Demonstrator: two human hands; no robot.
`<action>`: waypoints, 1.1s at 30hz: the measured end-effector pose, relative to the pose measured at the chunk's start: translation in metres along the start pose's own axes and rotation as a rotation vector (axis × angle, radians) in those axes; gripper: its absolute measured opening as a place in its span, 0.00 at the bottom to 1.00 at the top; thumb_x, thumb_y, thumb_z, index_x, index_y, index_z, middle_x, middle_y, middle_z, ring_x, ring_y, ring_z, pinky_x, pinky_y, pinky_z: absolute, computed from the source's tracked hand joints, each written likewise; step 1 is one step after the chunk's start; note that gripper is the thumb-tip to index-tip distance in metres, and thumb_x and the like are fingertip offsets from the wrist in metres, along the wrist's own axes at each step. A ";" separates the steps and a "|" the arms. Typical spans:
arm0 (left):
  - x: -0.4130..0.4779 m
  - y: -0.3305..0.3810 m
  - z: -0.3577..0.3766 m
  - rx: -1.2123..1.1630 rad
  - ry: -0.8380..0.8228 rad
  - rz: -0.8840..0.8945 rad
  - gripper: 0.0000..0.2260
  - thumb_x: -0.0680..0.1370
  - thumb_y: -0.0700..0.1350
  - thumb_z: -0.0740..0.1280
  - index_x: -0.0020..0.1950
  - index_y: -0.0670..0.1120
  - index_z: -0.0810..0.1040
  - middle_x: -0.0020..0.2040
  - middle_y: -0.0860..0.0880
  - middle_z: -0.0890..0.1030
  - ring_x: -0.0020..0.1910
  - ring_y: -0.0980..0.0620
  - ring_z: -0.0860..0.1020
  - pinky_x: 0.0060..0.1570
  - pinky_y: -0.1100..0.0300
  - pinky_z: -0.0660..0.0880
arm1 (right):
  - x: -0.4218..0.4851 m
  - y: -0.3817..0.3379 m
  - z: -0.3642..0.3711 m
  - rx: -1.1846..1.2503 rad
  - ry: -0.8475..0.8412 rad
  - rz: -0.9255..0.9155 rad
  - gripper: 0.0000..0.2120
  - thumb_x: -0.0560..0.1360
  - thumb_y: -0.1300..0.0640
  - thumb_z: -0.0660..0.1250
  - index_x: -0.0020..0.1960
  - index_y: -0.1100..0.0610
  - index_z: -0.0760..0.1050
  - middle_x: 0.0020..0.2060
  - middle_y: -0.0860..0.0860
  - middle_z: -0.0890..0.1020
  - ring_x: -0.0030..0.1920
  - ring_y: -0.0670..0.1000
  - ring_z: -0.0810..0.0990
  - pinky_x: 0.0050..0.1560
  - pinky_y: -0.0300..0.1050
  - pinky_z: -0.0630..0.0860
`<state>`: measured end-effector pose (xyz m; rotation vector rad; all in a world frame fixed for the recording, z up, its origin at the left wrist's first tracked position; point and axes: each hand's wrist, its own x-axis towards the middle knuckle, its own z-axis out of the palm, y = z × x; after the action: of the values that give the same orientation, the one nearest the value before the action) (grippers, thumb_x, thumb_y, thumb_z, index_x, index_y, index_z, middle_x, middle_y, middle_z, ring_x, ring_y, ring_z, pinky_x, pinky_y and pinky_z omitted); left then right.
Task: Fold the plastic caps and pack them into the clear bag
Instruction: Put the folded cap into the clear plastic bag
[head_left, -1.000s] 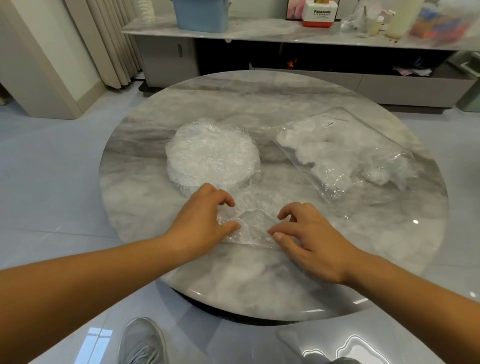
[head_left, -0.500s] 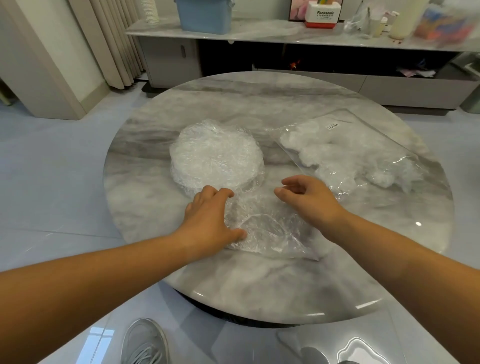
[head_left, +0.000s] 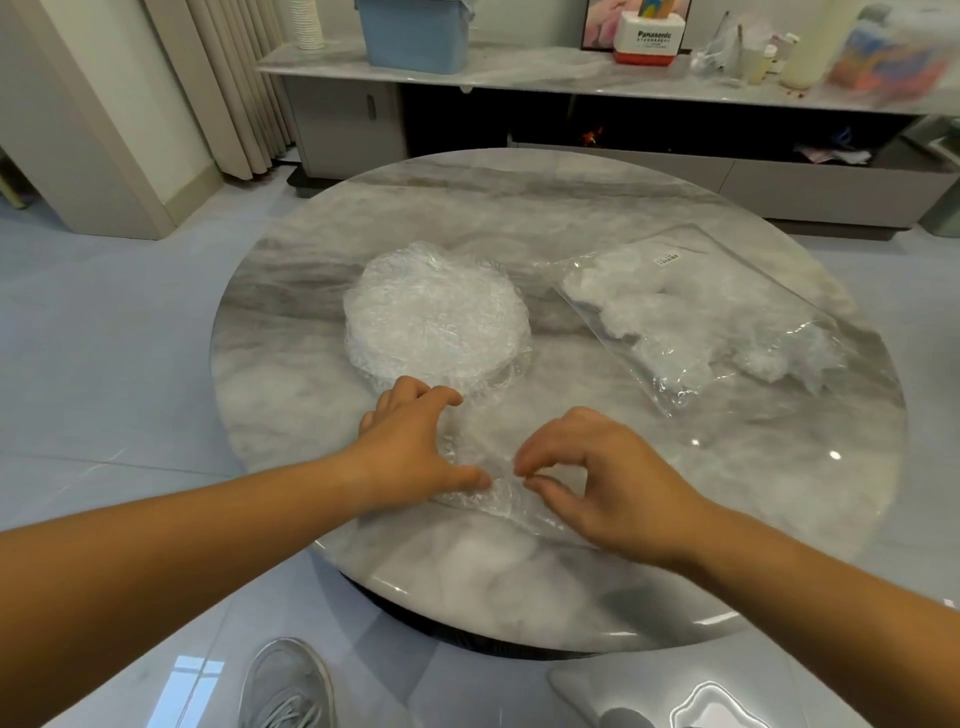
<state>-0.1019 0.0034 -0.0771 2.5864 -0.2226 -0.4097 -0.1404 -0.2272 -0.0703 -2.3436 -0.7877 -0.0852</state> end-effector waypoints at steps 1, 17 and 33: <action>0.000 -0.002 -0.004 -0.009 -0.049 0.009 0.45 0.62 0.67 0.78 0.75 0.59 0.63 0.67 0.54 0.62 0.70 0.51 0.63 0.72 0.54 0.64 | -0.006 0.002 0.005 -0.095 -0.006 -0.097 0.05 0.74 0.57 0.72 0.48 0.50 0.85 0.48 0.42 0.85 0.48 0.47 0.80 0.50 0.49 0.78; -0.005 0.005 -0.015 0.055 -0.054 -0.066 0.18 0.72 0.60 0.74 0.45 0.46 0.80 0.36 0.53 0.79 0.35 0.57 0.77 0.34 0.62 0.71 | -0.034 -0.004 0.022 -0.452 -0.217 -0.153 0.25 0.80 0.43 0.58 0.74 0.53 0.66 0.53 0.45 0.80 0.49 0.50 0.76 0.51 0.46 0.73; -0.018 0.031 0.000 -0.907 -0.335 -0.120 0.11 0.81 0.44 0.67 0.58 0.40 0.83 0.46 0.44 0.84 0.46 0.48 0.83 0.55 0.50 0.82 | -0.034 -0.003 0.008 -0.214 -0.264 -0.043 0.19 0.81 0.42 0.57 0.67 0.47 0.77 0.57 0.43 0.76 0.60 0.46 0.72 0.69 0.47 0.64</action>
<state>-0.1215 -0.0190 -0.0568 1.6366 0.0169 -0.7748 -0.1707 -0.2380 -0.0840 -2.5744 -0.9993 0.1311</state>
